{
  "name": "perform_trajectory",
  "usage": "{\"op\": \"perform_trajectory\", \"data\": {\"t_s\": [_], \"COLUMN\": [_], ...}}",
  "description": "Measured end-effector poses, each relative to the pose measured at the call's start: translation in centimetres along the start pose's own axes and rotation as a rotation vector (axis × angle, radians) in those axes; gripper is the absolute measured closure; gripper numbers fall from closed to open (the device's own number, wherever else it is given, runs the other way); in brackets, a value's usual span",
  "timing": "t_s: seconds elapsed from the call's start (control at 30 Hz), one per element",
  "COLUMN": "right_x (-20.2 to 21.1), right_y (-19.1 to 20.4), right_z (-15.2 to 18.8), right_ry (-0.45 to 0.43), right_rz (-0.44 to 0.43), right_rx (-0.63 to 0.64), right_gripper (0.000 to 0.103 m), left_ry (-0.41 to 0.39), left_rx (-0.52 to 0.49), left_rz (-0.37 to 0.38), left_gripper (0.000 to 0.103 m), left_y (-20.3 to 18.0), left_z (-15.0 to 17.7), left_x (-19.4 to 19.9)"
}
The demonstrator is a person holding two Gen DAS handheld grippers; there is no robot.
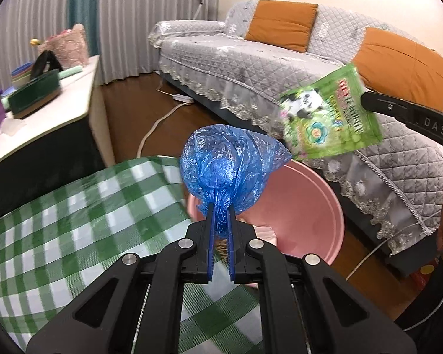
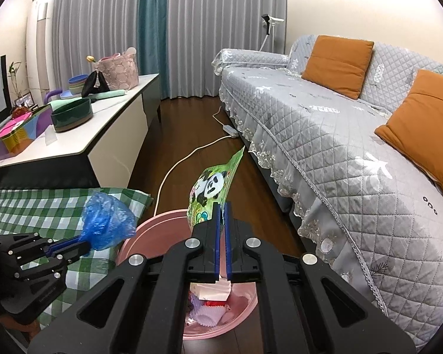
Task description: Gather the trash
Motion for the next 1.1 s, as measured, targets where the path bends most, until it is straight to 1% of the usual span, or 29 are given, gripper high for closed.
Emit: {"op": "perform_trajectory", "data": {"t_s": [0.03, 0.07, 0.1, 0.13, 0.17, 0.2, 0.3, 0.37, 0.43, 0.47, 0.53, 0.6, 0.63, 0.7, 0.73, 0.83, 0.87, 1.0, 1.1], "right_x": [-0.1, -0.2, -0.2, -0.2, -0.3, -0.3, -0.5, -0.6, -0.4, -0.2, 0.2, 0.5, 0.8, 1.3, 1.5, 2.9, 3.4, 5.7, 7.7], "right_y": [-0.1, -0.1, -0.2, -0.3, -0.4, -0.5, -0.6, -0.7, -0.7, -0.6, -0.5, -0.4, -0.3, -0.2, -0.1, 0.4, 0.6, 2.3, 3.5], "right_z": [0.0, 0.0, 0.0, 0.0, 0.0, 0.0, 0.0, 0.1, 0.1, 0.0, -0.1, -0.1, 0.0, 0.0, 0.1, 0.1, 0.2, 0.7, 2.0], "right_ry": [0.0, 0.0, -0.001, -0.004, -0.005, -0.006, 0.001, 0.005, 0.002, -0.003, -0.013, -0.017, -0.019, -0.023, -0.025, -0.037, -0.04, -0.054, -0.052], "right_rz": [0.0, 0.002, 0.006, 0.016, 0.022, 0.026, 0.033, 0.037, 0.038, 0.04, 0.043, 0.044, 0.045, 0.04, 0.037, 0.022, 0.019, -0.008, -0.018], "right_rx": [-0.004, -0.005, -0.005, -0.007, -0.01, -0.013, -0.019, -0.028, -0.035, -0.036, -0.036, -0.038, -0.042, -0.056, -0.061, -0.078, -0.08, -0.057, -0.059], "right_gripper": [0.091, 0.087, 0.072, 0.054, 0.049, 0.046, 0.045, 0.039, 0.029, 0.027, 0.019, 0.013, 0.011, 0.007, 0.006, 0.005, 0.005, 0.005, 0.005], "left_ry": [0.004, 0.005, 0.001, -0.002, 0.001, 0.004, 0.011, 0.01, 0.01, 0.008, 0.005, -0.006, -0.011, -0.022, -0.03, -0.041, -0.047, -0.065, -0.063], "left_rx": [-0.006, -0.012, -0.017, -0.017, -0.014, -0.012, -0.005, -0.001, 0.006, 0.012, 0.019, 0.024, 0.026, 0.027, 0.025, 0.027, 0.033, 0.064, 0.089], "left_rz": [0.009, 0.01, 0.007, 0.007, 0.009, 0.009, 0.001, -0.004, -0.013, -0.017, -0.026, -0.043, -0.048, -0.06, -0.066, -0.072, -0.075, -0.079, -0.084], "left_gripper": [0.088, 0.073, 0.063, 0.063, 0.063, 0.063, 0.063, 0.063, 0.063, 0.063, 0.058, 0.046, 0.043, 0.03, 0.026, 0.018, 0.013, 0.009, 0.008], "left_y": [-0.2, -0.4, -0.5, -0.6, -0.6, -0.5, 0.0, 0.4, 1.0, 1.4, 2.0, 2.6, 2.8, 3.1, 3.3, 3.5, 3.8, 4.3, 4.4], "left_z": [-0.1, -0.1, -0.1, -0.1, 0.0, 0.1, 0.7, 0.9, 1.2, 1.3, 1.5, 1.6, 1.7, 1.8, 1.9, 2.6, 2.8, 3.8, 4.6], "left_x": [-0.2, -0.3, -0.4, -0.4, -0.5, -0.5, -0.3, 0.0, 0.5, 0.9, 1.8, 3.1, 3.7, 5.1, 6.0, 8.3, 9.0, 12.0, 14.1]}}
Point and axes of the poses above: each gripper's, at about its wrist camera, not at the fingertips, and x roughly against the way its jaws point, y to its left, z to its underside, the point moved 9 cm from there along -x, roughly the way its jaws point
